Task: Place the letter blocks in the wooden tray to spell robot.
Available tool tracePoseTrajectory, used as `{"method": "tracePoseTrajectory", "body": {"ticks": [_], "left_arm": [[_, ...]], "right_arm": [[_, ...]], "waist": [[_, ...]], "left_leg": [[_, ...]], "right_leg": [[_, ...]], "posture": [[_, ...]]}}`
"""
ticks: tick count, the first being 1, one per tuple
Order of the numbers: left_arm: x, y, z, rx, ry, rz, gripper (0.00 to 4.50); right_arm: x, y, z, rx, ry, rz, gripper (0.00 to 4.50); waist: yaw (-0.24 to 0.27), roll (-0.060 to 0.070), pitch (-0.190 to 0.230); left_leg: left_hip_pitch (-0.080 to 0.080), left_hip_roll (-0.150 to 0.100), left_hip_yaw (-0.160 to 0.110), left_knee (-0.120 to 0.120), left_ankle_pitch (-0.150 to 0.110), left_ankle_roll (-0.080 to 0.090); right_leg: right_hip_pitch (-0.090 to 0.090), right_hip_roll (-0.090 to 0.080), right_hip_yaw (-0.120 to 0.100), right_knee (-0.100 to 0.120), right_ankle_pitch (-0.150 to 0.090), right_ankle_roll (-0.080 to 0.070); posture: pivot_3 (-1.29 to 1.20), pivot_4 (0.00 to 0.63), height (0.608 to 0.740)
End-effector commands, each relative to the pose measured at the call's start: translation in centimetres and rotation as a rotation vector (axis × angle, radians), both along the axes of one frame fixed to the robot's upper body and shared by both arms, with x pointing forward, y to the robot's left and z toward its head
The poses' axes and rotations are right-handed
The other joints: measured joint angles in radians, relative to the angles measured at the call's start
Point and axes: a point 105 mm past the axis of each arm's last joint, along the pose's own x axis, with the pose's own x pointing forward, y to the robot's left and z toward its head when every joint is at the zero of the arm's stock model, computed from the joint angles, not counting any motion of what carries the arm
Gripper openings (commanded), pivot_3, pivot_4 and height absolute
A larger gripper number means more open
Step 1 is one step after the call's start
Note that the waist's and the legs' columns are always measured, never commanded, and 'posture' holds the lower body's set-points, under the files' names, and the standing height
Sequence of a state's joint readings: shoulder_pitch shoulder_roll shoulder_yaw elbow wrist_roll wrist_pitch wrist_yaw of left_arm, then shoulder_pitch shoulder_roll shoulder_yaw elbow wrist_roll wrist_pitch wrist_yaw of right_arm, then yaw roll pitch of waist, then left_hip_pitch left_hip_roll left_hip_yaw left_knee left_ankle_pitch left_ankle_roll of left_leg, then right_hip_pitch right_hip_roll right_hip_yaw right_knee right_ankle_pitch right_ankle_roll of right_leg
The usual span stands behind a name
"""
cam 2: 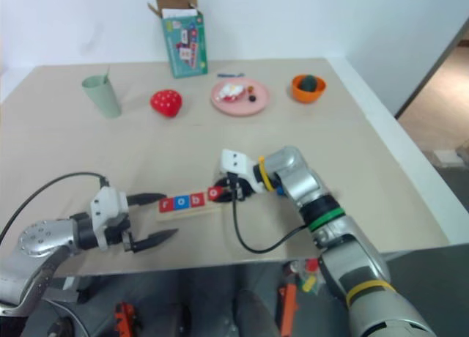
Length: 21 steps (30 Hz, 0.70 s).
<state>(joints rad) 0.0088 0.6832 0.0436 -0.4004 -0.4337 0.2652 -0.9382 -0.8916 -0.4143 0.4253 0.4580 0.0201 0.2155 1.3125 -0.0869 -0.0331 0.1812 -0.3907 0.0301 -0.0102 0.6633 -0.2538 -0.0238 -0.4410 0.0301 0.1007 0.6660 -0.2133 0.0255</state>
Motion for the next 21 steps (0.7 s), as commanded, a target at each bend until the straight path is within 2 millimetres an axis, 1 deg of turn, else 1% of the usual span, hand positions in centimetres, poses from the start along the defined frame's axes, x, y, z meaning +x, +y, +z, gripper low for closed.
{"method": "tracePoseTrajectory", "body": {"ticks": [1, 8, 14, 21], "left_arm": [[-0.17, -0.08, 0.90, 0.001, -0.047, -0.002, 4.50], [-0.29, -0.18, 0.81, 0.002, -0.046, -0.004, 4.50], [-0.31, -0.26, 0.80, 0.002, -0.048, -0.004, 4.50], [-0.34, -0.27, 0.75, 0.003, -0.047, 0.000, 4.50]], "right_arm": [[-0.14, 0.63, 1.50, 0.021, -0.029, 0.045, 1.19], [-0.44, 0.94, 1.83, 0.035, -0.023, 0.064, 1.19], [-0.21, 0.82, 1.33, 0.016, -0.028, 0.060, 1.19], [-0.09, 0.96, 1.21, 0.007, -0.024, 0.070, 1.19]], "waist": [[0.000, 0.000, 0.000], [0.000, 0.000, 0.000], [0.000, 0.000, 0.000], [0.000, 0.000, 0.000]], "left_leg": [[0.000, 0.000, 0.000, 0.000, 0.000, 0.000], [0.000, 0.000, 0.000, 0.000, 0.000, 0.000], [0.000, 0.000, 0.000, 0.000, 0.000, 0.000], [0.000, 0.000, 0.000, 0.000, 0.000, 0.000]], "right_leg": [[0.000, 0.000, 0.000, 0.000, 0.000, 0.000], [0.000, 0.000, 0.000, 0.000, 0.000, 0.000], [0.000, 0.000, 0.000, 0.000, 0.000, 0.000], [0.000, 0.000, 0.000, 0.000, 0.000, 0.000]], "posture": [[0.00, 0.150, 0.740], [0.00, 0.150, 0.740], [0.00, 0.150, 0.740], [0.00, 0.150, 0.740]]}}
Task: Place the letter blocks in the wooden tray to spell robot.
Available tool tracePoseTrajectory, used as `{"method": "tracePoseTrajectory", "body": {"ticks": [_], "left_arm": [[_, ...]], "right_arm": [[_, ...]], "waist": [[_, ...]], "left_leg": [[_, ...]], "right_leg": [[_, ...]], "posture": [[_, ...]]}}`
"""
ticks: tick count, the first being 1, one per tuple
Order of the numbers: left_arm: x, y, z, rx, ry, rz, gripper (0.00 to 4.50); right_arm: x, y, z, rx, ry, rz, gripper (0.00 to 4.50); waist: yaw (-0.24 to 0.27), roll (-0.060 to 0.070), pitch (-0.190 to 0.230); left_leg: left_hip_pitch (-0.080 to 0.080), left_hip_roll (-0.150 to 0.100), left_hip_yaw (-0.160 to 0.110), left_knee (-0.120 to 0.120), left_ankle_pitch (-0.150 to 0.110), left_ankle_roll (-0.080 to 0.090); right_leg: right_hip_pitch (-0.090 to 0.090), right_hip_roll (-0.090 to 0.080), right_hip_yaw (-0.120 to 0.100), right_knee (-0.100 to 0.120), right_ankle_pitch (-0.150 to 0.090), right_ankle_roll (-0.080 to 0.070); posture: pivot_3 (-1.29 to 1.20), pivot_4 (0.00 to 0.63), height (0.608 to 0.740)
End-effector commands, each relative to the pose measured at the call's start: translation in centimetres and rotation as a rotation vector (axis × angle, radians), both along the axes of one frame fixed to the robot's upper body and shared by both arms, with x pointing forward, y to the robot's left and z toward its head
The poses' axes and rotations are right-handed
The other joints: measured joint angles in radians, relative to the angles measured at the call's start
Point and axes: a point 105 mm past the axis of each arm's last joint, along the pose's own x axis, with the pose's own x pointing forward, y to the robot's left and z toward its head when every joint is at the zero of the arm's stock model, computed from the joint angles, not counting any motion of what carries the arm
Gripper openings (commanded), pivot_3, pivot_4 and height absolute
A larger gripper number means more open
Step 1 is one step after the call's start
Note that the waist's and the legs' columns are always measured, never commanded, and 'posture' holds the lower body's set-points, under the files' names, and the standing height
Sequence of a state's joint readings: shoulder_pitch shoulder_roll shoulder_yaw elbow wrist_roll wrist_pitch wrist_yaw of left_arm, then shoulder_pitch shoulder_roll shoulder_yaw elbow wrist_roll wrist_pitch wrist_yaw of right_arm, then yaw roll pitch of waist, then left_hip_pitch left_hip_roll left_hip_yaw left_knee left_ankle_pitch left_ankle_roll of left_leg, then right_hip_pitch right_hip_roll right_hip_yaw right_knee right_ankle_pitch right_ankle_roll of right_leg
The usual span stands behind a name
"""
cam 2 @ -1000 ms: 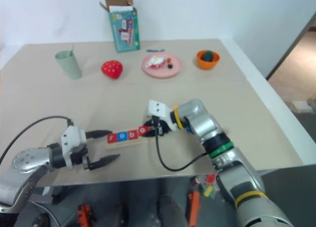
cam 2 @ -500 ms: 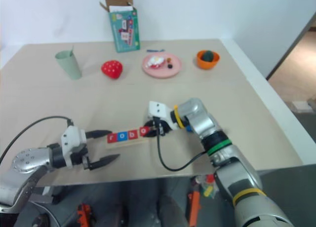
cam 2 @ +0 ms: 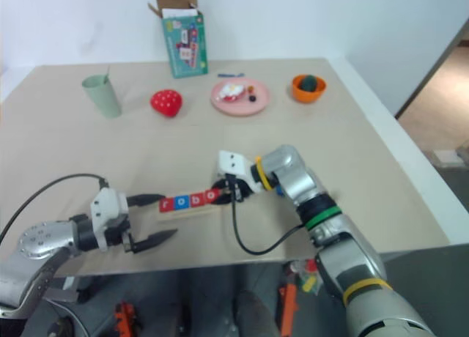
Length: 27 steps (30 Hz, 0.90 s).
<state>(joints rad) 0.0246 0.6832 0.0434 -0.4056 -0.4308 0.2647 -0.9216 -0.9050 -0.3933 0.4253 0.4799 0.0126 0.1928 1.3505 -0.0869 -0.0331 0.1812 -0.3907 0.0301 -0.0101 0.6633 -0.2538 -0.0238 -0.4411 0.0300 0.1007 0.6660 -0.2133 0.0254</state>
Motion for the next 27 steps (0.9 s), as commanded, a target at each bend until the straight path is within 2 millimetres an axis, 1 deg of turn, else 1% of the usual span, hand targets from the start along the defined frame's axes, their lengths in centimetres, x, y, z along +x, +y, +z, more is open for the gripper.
{"method": "tracePoseTrajectory", "body": {"ticks": [1, 4, 6, 7, 8, 10, 11, 12, 13, 16, 20, 24, 27], "left_arm": [[-0.3, -0.4, 1.0, 0.003, -0.053, -0.018, 4.50], [-0.3, -0.4, 1.0, 0.003, -0.053, -0.018, 4.50], [-0.3, -0.3, 0.9, 0.005, -0.051, -0.017, 4.50], [-0.3, -0.3, 0.9, 0.006, -0.050, -0.016, 4.50], [-0.2, -0.3, 0.9, 0.007, -0.049, -0.015, 4.50], [-0.3, -0.3, 0.9, 0.007, -0.049, -0.015, 4.50], [-0.3, -0.3, 0.9, 0.008, -0.049, -0.015, 4.50], [-0.3, -0.3, 0.8, 0.009, -0.048, -0.015, 4.50], [-0.3, -0.3, 0.8, 0.010, -0.048, -0.016, 4.50], [-0.3, -0.3, 0.7, 0.016, -0.048, -0.020, 4.50], [-0.4, -0.3, 0.8, 0.015, -0.048, -0.023, 4.50], [-0.4, -0.4, 1.0, 0.009, -0.052, -0.029, 4.50], [-0.3, -0.3, 1.1, 0.009, -0.054, -0.031, 4.50]], "right_arm": [[0.2, 0.4, 1.1, 0.008, -0.033, 0.023, 1.19], [0.3, 0.4, 1.1, 0.009, -0.032, 0.025, 1.19], [0.2, 0.5, 1.1, 0.011, -0.022, 0.026, 2.21], [0.2, 0.5, 1.1, 0.012, -0.021, 0.025, 2.41], [0.2, 0.4, 1.0, 0.008, -0.009, 0.024, 2.89], [0.1, 0.3, 1.0, 0.004, -0.006, 0.030, 3.42], [0.1, 0.3, 1.0, 0.005, -0.002, 0.030, 3.93], [0.1, 0.3, 1.0, 0.006, -0.003, 0.030, 4.29], [0.1, 0.3, 1.2, 0.015, -0.005, 0.025, 4.49], [0.2, 0.6, 1.9, 0.053, -0.003, 0.018, 4.49], [0.5, 1.0, 4.0, 0.147, 0.012, -0.026, 4.49], [0.7, 0.7, 6.6, 0.302, 0.052, -0.121, 4.49], [-0.3, 0.1, 7.1, 0.345, 0.100, -0.141, 3.63]], "waist": [[0.000, 0.000, 0.000], [0.000, 0.000, 0.000], [0.000, 0.000, 0.000], [0.000, 0.000, 0.000], [0.000, 0.000, 0.000], [0.000, 0.000, 0.000], [0.000, 0.000, 0.000], [0.000, 0.000, 0.000], [0.000, 0.000, 0.000], [0.000, 0.000, 0.000], [0.000, 0.000, 0.000], [0.000, 0.000, 0.000], [0.001, 0.000, 0.000]], "left_leg": [[0.000, 0.000, 0.000, 0.000, 0.000, 0.000], [0.000, 0.000, 0.000, 0.000, 0.000, 0.000], [0.000, 0.000, 0.000, 0.000, 0.000, 0.000], [0.000, 0.000, 0.000, 0.000, 0.000, 0.000], [0.000, 0.000, 0.000, 0.000, 0.000, 0.000], [0.000, 0.000, 0.000, 0.000, 0.000, 0.000], [0.000, 0.000, 0.000, 0.000, 0.000, 0.000], [0.000, 0.000, 0.000, 0.000, 0.000, 0.000], [0.000, 0.000, 0.000, 0.000, 0.000, 0.000], [0.000, 0.000, 0.000, 0.000, 0.000, 0.000], [0.000, 0.000, 0.000, 0.000, 0.000, 0.000], [0.000, 0.000, 0.000, 0.000, 0.000, 0.000], [0.000, 0.000, -0.001, 0.000, 0.000, 0.000]], "right_leg": [[0.000, 0.000, 0.000, 0.000, 0.000, 0.000], [0.000, 0.000, 0.000, 0.000, 0.000, 0.000], [0.000, 0.000, 0.000, 0.000, 0.000, 0.000], [0.000, 0.000, 0.000, 0.000, 0.000, 0.000], [0.000, 0.000, 0.000, 0.000, 0.000, 0.000], [0.000, 0.000, 0.000, 0.000, 0.000, 0.000], [0.000, 0.000, 0.000, 0.000, 0.000, 0.000], [0.000, 0.000, 0.000, 0.000, 0.000, 0.000], [0.000, 0.000, 0.000, 0.000, 0.000, 0.000], [0.000, 0.000, 0.000, 0.000, 0.000, 0.000], [0.000, 0.000, 0.000, 0.000, 0.000, 0.000], [0.000, 0.000, 0.000, 0.000, 0.000, 0.000], [0.000, 0.000, 0.000, 0.000, 0.000, 0.000]], "posture": [[0.00, 0.150, 0.740], [0.00, 0.150, 0.740], [0.00, 0.150, 0.740], [0.00, 0.150, 0.740], [0.00, 0.150, 0.740], [0.00, 0.150, 0.740], [0.00, 0.150, 0.740], [0.00, 0.150, 0.740], [0.00, 0.150, 0.740], [0.00, 0.150, 0.740], [0.00, 0.150, 0.740], [0.00, 0.150, 0.740], [0.00, 0.150, 0.740]]}}
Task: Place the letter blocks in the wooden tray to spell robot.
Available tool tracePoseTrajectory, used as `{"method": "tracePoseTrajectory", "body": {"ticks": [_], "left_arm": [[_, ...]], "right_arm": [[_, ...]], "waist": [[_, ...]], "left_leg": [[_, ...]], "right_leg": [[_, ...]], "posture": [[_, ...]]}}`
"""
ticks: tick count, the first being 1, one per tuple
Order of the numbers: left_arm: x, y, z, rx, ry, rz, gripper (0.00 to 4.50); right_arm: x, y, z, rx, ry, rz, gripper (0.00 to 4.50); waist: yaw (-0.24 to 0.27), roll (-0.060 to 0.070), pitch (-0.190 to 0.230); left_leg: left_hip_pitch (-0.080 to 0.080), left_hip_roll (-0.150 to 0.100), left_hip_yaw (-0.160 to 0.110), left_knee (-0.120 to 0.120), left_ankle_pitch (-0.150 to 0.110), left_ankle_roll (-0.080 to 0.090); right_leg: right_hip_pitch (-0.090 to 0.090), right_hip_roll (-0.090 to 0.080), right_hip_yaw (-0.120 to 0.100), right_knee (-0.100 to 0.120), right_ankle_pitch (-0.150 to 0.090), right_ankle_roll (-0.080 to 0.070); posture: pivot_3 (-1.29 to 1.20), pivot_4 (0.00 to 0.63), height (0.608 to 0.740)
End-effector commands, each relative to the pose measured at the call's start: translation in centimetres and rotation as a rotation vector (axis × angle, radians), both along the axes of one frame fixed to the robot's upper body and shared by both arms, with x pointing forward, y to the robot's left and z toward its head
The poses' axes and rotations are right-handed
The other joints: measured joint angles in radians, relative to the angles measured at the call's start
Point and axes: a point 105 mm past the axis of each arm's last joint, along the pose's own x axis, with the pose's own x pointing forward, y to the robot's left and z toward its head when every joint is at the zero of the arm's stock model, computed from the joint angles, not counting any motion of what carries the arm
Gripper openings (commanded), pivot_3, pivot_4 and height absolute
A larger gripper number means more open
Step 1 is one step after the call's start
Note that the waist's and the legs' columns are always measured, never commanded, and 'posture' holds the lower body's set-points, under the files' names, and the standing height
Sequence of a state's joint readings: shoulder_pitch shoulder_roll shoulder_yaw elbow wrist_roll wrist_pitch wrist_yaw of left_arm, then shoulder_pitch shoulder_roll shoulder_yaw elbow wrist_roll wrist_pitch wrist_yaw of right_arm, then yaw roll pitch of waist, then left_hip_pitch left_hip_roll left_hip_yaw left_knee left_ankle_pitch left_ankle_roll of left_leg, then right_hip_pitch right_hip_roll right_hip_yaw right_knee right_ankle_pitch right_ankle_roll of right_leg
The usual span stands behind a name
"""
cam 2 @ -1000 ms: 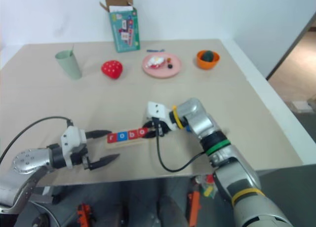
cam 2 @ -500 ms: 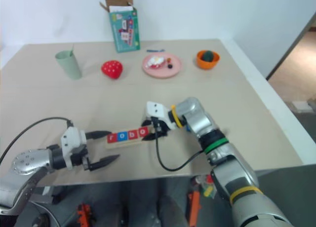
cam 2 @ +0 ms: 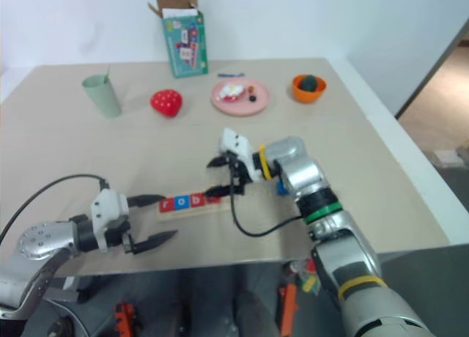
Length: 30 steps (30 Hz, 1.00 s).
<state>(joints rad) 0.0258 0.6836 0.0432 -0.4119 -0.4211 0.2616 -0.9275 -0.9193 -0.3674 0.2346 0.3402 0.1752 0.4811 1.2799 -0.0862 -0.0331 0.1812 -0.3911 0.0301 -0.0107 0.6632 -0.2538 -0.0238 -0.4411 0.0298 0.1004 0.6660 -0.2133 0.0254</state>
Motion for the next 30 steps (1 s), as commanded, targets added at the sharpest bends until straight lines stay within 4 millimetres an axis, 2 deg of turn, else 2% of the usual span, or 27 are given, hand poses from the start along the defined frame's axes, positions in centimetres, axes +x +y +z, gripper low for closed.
{"method": "tracePoseTrajectory", "body": {"ticks": [1, 10, 11, 21, 30], "left_arm": [[-0.2, -0.2, 1.1, 0.000, -0.047, -0.025, 4.50], [0.1, -0.4, 1.3, 0.003, -0.051, -0.036, 4.50], [0.1, -0.4, 1.3, 0.003, -0.052, -0.037, 4.50], [0.2, -0.3, 1.3, 0.010, -0.053, -0.036, 4.50], [0.2, -0.5, 1.4, 0.004, -0.056, -0.038, 4.50]], "right_arm": [[-1.1, -0.4, 1.4, 0.058, 0.008, 0.000, 3.26], [-0.6, -1.1, -1.9, 0.016, -0.008, -0.164, 0.16], [-0.3, -1.3, -2.5, 0.001, -0.015, -0.185, 0.03], [0.4, -2.6, -3.8, -0.054, -0.025, -0.218, 0.03], [-0.6, -2.5, -4.9, -0.090, 0.003, -0.155, 0.03]], "waist": [[0.001, 0.000, 0.000], [0.001, 0.000, 0.000], [0.001, 0.000, 0.000], [0.002, 0.000, 0.000], [0.002, 0.000, 0.000]], "left_leg": [[0.000, 0.000, -0.001, 0.000, 0.000, 0.000], [0.000, 0.000, 0.000, 0.000, 0.000, 0.000], [0.000, 0.000, 0.000, 0.000, 0.000, 0.000], [0.000, 0.000, 0.000, 0.000, 0.000, 0.000], [0.000, 0.000, 0.000, 0.000, 0.000, 0.000]], "right_leg": [[0.000, 0.000, 0.000, 0.000, 0.000, 0.000], [0.000, 0.000, 0.000, 0.000, 0.000, 0.000], [0.000, 0.000, 0.000, 0.000, 0.000, 0.000], [0.000, 0.000, 0.000, 0.000, -0.001, 0.000], [0.000, 0.000, 0.000, 0.000, -0.001, 0.000]], "posture": [[0.00, 0.150, 0.740], [0.00, 0.150, 0.740], [0.00, 0.150, 0.740], [0.00, 0.150, 0.740], [0.00, 0.150, 0.740]]}}
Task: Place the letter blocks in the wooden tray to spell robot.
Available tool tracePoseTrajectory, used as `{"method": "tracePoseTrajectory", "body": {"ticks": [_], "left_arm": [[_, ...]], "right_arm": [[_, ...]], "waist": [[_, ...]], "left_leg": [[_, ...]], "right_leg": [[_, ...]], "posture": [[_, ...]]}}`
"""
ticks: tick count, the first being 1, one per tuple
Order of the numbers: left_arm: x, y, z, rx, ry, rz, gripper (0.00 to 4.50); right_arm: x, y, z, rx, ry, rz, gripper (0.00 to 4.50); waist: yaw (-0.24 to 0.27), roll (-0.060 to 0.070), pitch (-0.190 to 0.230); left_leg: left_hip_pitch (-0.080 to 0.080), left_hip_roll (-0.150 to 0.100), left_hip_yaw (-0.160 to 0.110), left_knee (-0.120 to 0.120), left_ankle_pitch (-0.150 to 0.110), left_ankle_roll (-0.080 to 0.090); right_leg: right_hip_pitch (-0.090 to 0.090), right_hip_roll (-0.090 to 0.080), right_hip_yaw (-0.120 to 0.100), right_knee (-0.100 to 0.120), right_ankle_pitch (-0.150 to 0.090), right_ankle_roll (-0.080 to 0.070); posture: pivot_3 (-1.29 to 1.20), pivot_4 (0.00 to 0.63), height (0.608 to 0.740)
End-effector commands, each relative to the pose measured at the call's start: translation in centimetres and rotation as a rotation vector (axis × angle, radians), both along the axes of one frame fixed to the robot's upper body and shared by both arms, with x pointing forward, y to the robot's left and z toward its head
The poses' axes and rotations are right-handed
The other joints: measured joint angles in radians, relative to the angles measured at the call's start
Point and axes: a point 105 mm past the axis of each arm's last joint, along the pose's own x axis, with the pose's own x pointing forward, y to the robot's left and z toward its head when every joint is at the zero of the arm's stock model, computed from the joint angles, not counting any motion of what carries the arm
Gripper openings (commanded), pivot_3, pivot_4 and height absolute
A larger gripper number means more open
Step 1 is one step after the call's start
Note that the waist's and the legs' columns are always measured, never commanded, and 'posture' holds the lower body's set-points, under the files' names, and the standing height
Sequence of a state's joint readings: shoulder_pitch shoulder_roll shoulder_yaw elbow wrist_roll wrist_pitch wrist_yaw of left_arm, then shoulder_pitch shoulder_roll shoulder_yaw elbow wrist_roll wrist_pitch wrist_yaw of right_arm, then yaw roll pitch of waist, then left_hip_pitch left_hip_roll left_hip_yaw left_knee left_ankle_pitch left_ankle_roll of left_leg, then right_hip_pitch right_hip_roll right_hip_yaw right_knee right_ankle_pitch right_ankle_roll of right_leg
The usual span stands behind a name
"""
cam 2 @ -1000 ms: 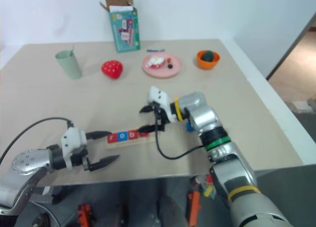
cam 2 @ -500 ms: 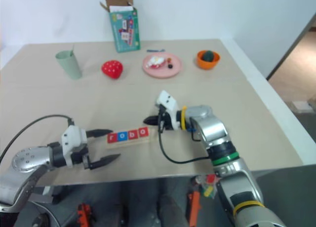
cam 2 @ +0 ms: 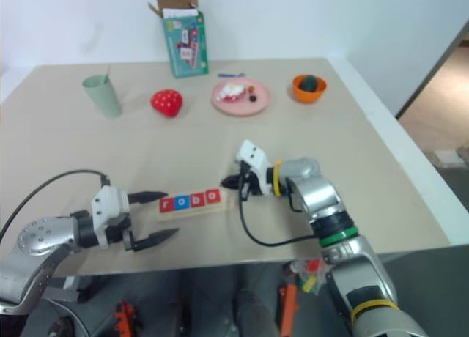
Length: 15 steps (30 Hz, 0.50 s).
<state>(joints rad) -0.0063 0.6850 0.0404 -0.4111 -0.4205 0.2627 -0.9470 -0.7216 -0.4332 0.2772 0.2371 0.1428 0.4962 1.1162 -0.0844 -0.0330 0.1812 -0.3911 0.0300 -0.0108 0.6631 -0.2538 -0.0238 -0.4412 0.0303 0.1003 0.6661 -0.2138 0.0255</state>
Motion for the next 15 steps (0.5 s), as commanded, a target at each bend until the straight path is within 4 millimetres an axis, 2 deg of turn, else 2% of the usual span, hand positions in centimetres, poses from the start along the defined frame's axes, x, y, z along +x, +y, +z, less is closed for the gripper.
{"method": "tracePoseTrajectory", "body": {"ticks": [1, 15], "left_arm": [[0.03, -0.21, 0.78, -0.002, -0.034, -0.009, 4.50], [0.20, -0.15, 0.97, -0.008, -0.037, 0.005, 4.50]], "right_arm": [[-0.35, 0.41, 0.63, -0.001, -0.035, 0.038, 0.03], [-0.62, 0.90, 0.09, -0.014, -0.041, 0.063, 0.03]], "waist": [[0.000, 0.000, 0.000], [0.000, 0.000, 0.000]], "left_leg": [[0.000, 0.000, 0.000, 0.000, 0.000, 0.000], [0.000, 0.000, 0.000, 0.000, 0.000, 0.000]], "right_leg": [[0.000, 0.000, 0.000, 0.000, 0.000, 0.000], [0.000, 0.000, 0.000, 0.000, 0.000, 0.000]], "posture": [[0.00, 0.150, 0.740], [0.00, 0.150, 0.740]]}}
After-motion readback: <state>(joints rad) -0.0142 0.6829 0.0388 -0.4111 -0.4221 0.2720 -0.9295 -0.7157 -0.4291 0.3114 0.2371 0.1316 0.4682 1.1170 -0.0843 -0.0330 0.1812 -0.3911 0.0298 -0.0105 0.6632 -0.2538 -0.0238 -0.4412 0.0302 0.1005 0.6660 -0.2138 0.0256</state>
